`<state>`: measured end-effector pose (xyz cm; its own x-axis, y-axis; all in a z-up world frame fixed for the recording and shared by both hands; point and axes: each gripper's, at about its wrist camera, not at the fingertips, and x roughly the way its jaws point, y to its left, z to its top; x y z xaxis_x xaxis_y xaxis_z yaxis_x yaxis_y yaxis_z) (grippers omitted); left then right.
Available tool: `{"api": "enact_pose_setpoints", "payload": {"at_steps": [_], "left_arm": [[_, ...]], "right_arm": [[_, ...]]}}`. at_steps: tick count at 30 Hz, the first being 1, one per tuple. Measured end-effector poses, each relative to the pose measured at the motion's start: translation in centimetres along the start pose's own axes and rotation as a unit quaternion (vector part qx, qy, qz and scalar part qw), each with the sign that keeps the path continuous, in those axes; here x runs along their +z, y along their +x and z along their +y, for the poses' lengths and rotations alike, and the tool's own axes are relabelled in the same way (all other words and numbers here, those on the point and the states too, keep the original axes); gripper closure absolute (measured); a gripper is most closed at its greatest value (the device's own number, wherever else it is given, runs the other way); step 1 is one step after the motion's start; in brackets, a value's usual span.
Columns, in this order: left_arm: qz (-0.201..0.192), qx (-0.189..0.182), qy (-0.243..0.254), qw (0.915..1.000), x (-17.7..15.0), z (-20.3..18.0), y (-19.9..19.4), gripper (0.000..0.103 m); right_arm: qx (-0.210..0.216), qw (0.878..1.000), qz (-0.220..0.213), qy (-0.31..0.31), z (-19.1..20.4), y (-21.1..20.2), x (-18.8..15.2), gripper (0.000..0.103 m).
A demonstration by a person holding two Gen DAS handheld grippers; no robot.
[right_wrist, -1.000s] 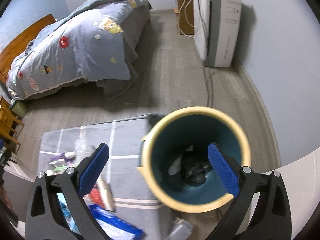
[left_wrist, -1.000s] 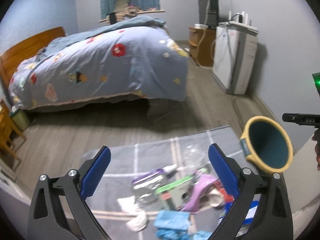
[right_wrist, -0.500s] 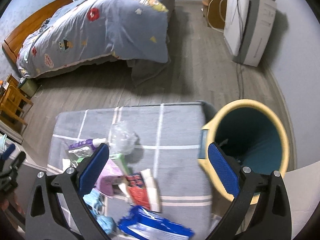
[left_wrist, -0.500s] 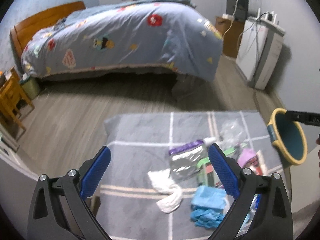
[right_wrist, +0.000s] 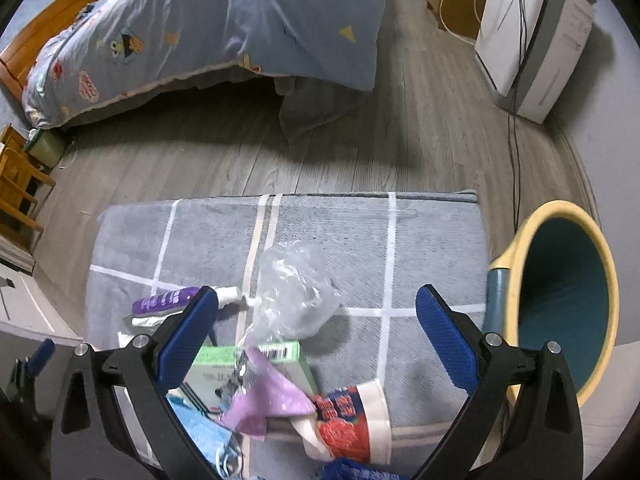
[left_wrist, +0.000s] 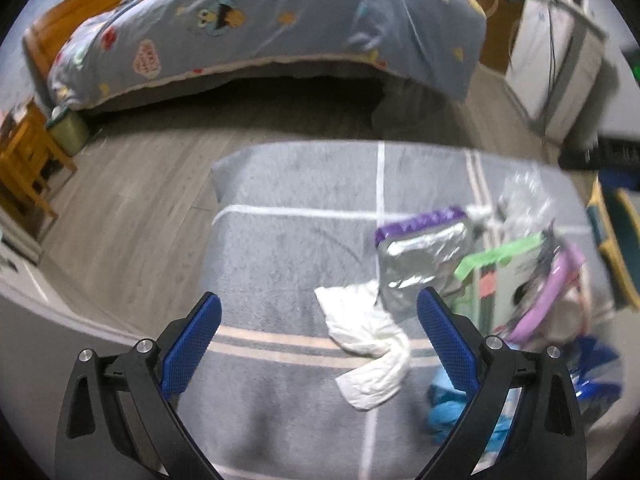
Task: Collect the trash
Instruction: 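Move both tools back over the cushion toward the remaining trash, then grasp the crumpled white tissue with the left gripper while the right gripper grasps the clear plastic bag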
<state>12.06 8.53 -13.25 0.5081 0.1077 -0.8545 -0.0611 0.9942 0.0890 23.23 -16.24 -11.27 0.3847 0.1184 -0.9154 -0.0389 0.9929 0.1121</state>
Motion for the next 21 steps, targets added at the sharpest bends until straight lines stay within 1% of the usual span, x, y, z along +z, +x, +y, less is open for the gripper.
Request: {"api": "enact_pose_setpoints", "payload": {"at_steps": [4, 7, 10, 13, 15, 16, 17, 18, 19, 20, 21], "left_arm": [[0.031, -0.01, 0.003, 0.9995, -0.4, -0.1, 2.2, 0.006], [0.056, -0.029, -0.003, 0.998, -0.8, -0.3, 3.9, 0.006], [0.077, -0.038, 0.006, 0.9963, -1.2, -0.8, 5.1, 0.006], [0.089, -0.049, 0.012, 0.9947, -1.5, -1.1, 5.8, 0.007], [0.096, -0.054, 0.01, 0.9939, -1.6, -1.2, 6.0, 0.009], [0.099, -0.058, 0.007, 0.9933, -1.6, -1.2, 6.2, 0.01], [0.102, -0.064, 0.005, 0.9927, -1.7, -1.2, 6.3, 0.019], [0.105, -0.067, 0.006, 0.9921, -1.7, -1.3, 6.4, 0.024], [0.105, -0.064, 0.012, 0.9924, -1.8, -1.4, 6.4, 0.026], [0.105, -0.064, 0.015, 0.9923, -1.8, -1.4, 6.3, 0.031], [0.105, -0.065, 0.018, 0.9922, -1.8, -1.4, 6.3, 0.033]], "right_arm": [[-0.009, 1.0, 0.018, 0.002, 0.2, 2.0, 0.3, 0.006], [-0.014, 0.999, 0.032, -0.003, 0.4, 3.4, 0.5, 0.006], [-0.024, 0.999, 0.045, -0.015, 0.7, 4.7, 0.6, 0.006], [-0.018, 0.998, 0.057, -0.017, 0.8, 5.7, 0.4, 0.006], [-0.007, 0.998, 0.065, -0.011, 0.7, 6.2, 0.3, 0.006], [0.0, 0.998, 0.069, -0.007, 0.6, 6.4, 0.3, 0.009], [0.004, 0.997, 0.072, -0.004, 0.5, 6.5, 0.3, 0.012], [0.009, 0.997, 0.077, 0.0, 0.5, 6.7, 0.3, 0.02], [0.012, 0.997, 0.08, 0.002, 0.5, 6.8, 0.2, 0.028], [0.017, 0.996, 0.084, 0.005, 0.4, 7.0, 0.2, 0.033], [0.023, 0.996, 0.088, 0.006, 0.4, 7.1, 0.2, 0.046]]}}
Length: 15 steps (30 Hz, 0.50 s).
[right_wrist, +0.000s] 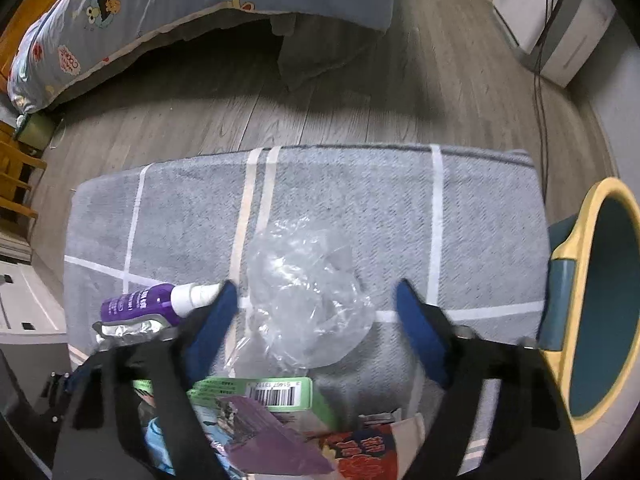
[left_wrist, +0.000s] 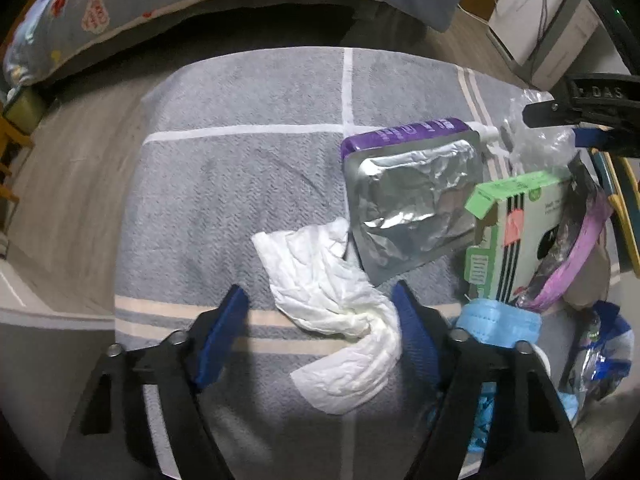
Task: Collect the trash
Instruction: 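Grasp the crumpled white tissue with the left gripper while the right gripper grasps the clear plastic bag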
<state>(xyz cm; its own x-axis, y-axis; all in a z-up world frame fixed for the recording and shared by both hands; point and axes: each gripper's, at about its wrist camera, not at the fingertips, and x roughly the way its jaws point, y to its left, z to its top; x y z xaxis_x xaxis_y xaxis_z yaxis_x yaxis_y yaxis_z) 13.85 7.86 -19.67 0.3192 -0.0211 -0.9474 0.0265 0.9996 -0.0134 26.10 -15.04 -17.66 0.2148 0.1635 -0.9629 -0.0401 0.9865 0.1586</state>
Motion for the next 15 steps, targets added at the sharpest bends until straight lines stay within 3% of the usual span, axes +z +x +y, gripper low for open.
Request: {"api": "enact_pose_setpoints", "payload": {"at_steps": [2, 4, 10, 15], "left_arm": [[0.001, -0.001, 0.004, 1.0, 0.0, -0.2, -0.3, 0.049], [0.001, -0.009, 0.004, 0.9999, 0.0, -0.1, -0.6, 0.065], [-0.011, 0.003, 0.006, 0.9999, 0.1, 0.1, -2.2, 0.086], [-0.049, 0.008, -0.006, 0.9987, 0.3, 1.0, -4.6, 0.088]], "right_arm": [[0.009, 1.0, -0.001, 0.003, 0.0, -0.2, -0.1, 0.067], [0.02, 1.0, -0.011, 0.001, 0.1, -0.9, -0.2, 0.077], [0.019, 0.998, -0.047, -0.03, 1.1, -3.3, -0.1, 0.082], [0.021, 0.995, -0.09, -0.025, 0.5, -6.3, -0.2, 0.082]]}}
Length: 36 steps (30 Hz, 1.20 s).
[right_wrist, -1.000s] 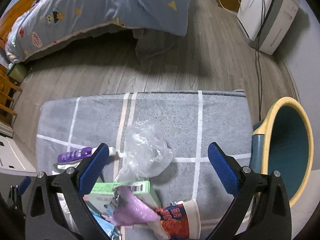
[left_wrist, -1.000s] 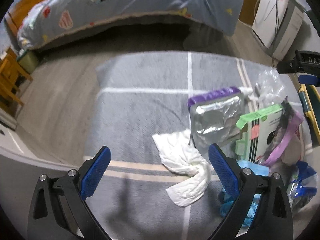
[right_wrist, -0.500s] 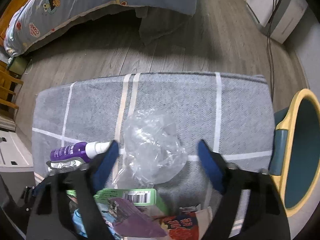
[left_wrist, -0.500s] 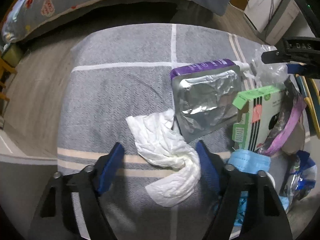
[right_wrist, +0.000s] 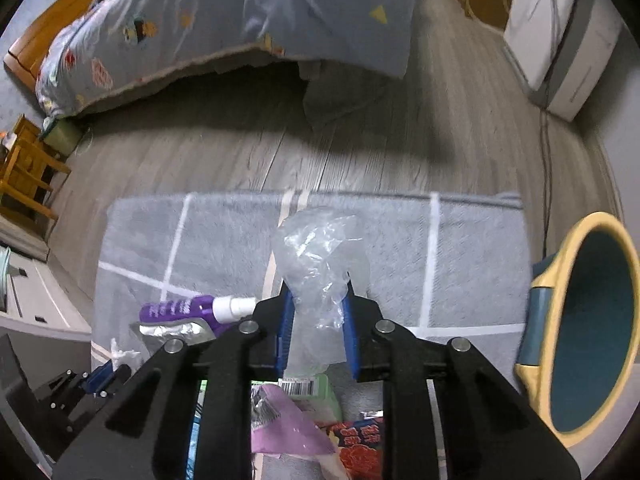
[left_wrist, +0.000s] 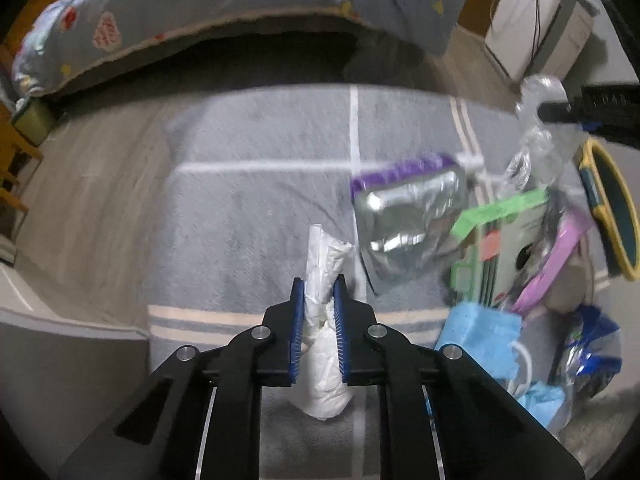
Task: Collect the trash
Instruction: 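Grasp the crumpled white tissue with the left gripper while the right gripper grasps the clear plastic bag, then carry both items to the teal bin and release them inside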
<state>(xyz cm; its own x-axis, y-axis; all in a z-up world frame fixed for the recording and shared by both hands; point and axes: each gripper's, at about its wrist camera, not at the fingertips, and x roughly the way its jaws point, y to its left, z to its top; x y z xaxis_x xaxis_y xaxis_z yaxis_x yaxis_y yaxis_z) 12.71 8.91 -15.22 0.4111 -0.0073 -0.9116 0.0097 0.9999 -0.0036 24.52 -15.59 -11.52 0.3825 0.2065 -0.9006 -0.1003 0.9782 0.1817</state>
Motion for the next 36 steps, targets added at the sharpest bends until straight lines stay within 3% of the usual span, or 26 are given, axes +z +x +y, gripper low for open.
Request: {"api": "enact_pose_setpoints", "payload": {"at_steps": [8, 17, 36], "left_arm": [[-0.076, 0.004, 0.013, 0.997, 1.5, 0.1, -4.5, 0.088], [-0.147, -0.001, 0.042, 0.9882, 2.2, -3.0, -8.8, 0.088], [-0.18, -0.04, 0.061, 0.981, 4.3, -7.9, -10.2, 0.088]], "right_arm": [[0.006, 0.999, -0.048, 0.015, -1.1, -4.9, 0.1, 0.083], [0.014, 0.996, -0.081, 0.039, -3.4, -9.6, -0.7, 0.083], [-0.015, 0.991, -0.104, 0.085, -12.2, -13.2, -2.2, 0.083]]}}
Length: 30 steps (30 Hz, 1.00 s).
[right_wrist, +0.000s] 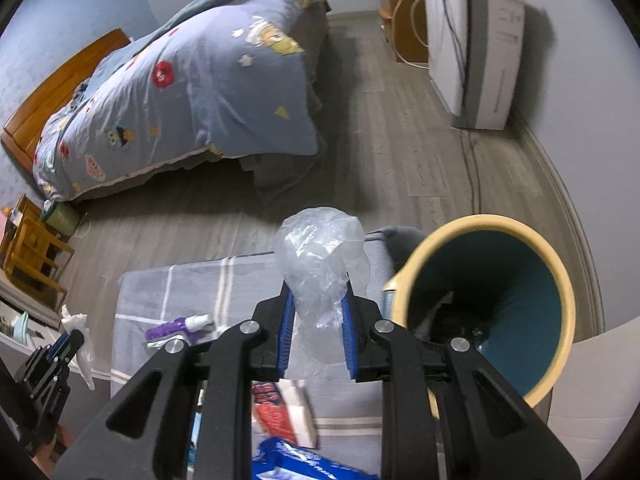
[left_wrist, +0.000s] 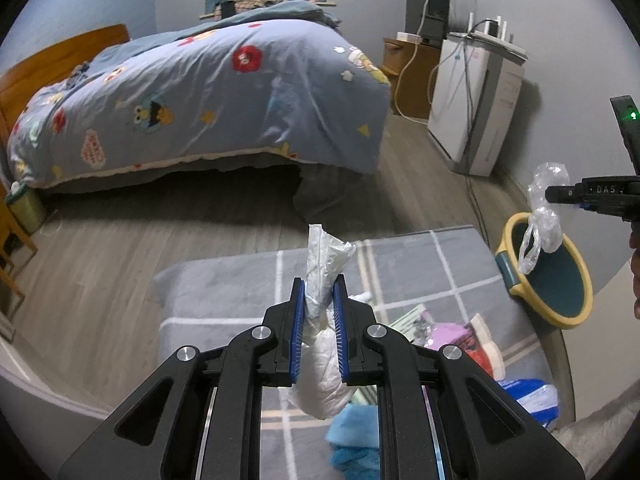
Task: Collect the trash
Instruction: 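Carry both items to the teal bin and release them inside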
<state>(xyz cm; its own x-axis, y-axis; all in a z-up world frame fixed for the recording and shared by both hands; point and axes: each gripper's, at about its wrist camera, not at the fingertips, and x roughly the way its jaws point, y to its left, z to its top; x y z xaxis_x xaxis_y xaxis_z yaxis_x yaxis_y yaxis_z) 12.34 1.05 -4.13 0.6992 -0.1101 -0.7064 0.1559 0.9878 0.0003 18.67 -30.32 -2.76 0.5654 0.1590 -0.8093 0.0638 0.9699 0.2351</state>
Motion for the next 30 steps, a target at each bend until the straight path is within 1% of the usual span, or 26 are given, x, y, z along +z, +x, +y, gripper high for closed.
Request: {"api": "enact_pose_setpoints", "payload": {"at_steps": [6, 12, 16, 21, 24, 27, 30], "left_arm": [[-0.005, -0.02, 0.025, 0.9995, 1.3, -3.7, 1.2, 0.088], [-0.005, -0.046, 0.059, 0.9972, 2.5, -8.7, 2.7, 0.088], [0.001, -0.066, 0.084, 0.9943, 3.0, -12.2, 4.0, 0.088], [0.016, -0.095, 0.114, 0.9888, 2.9, -16.7, 5.7, 0.088], [0.018, -0.112, 0.135, 0.9844, 3.0, -19.5, 6.4, 0.088], [0.022, -0.136, 0.152, 0.9786, 2.8, -22.5, 7.2, 0.088], [0.024, -0.157, 0.171, 0.9725, 2.3, -25.1, 7.9, 0.088]], "right_arm": [[-0.007, 1.0, -0.002, 0.018, -3.7, -0.3, 0.4, 0.083], [-0.021, 0.999, -0.004, 0.034, -8.2, -0.7, 0.7, 0.083], [-0.022, 0.998, 0.0, 0.054, -11.1, -0.9, 0.4, 0.083], [-0.047, 0.997, 0.004, 0.053, -14.4, -0.8, -0.1, 0.083], [-0.047, 0.996, 0.01, 0.072, -16.7, -0.5, -0.6, 0.083], [-0.047, 0.995, 0.018, 0.089, -18.6, -0.1, -0.9, 0.083], [-0.038, 0.992, 0.027, 0.113, -20.3, 0.5, -1.2, 0.083]]}}
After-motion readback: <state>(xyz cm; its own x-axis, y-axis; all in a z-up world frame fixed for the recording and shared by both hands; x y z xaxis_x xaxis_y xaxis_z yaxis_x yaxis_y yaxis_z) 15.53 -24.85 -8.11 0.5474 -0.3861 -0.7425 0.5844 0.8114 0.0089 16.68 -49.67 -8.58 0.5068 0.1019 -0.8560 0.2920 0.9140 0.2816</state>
